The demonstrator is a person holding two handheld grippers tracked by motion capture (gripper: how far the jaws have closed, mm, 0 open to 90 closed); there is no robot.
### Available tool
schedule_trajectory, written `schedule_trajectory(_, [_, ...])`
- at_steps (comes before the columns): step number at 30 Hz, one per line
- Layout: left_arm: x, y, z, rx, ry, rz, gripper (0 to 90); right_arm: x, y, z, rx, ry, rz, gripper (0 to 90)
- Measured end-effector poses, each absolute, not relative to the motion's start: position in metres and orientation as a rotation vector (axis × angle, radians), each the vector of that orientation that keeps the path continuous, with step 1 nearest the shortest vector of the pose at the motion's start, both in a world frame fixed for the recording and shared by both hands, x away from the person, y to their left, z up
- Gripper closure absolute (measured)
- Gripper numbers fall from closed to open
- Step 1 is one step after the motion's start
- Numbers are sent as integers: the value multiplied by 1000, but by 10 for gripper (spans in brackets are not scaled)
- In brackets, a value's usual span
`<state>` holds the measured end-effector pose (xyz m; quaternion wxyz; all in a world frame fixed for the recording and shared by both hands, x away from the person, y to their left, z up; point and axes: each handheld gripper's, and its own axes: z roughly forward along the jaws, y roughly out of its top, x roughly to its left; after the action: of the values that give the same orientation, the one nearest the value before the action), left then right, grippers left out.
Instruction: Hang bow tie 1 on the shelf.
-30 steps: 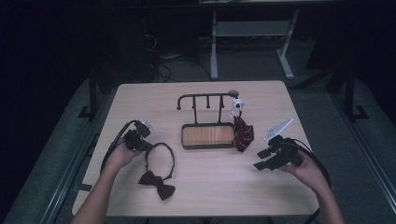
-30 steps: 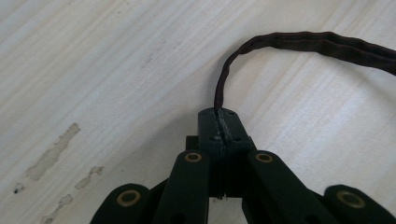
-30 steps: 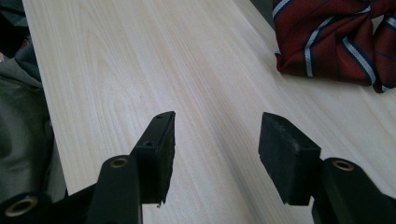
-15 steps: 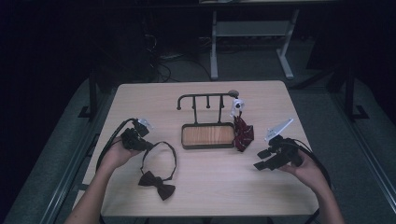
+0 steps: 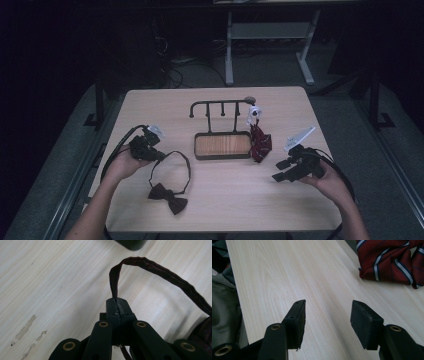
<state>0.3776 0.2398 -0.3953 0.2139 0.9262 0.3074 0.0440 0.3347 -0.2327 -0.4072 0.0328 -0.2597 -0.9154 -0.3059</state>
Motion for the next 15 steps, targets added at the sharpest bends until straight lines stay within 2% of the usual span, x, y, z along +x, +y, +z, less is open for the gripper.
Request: schedule_trajectory(15, [376,240,-390,2583,822,109,897,336,-233,-409,-808,-2814,-936,445])
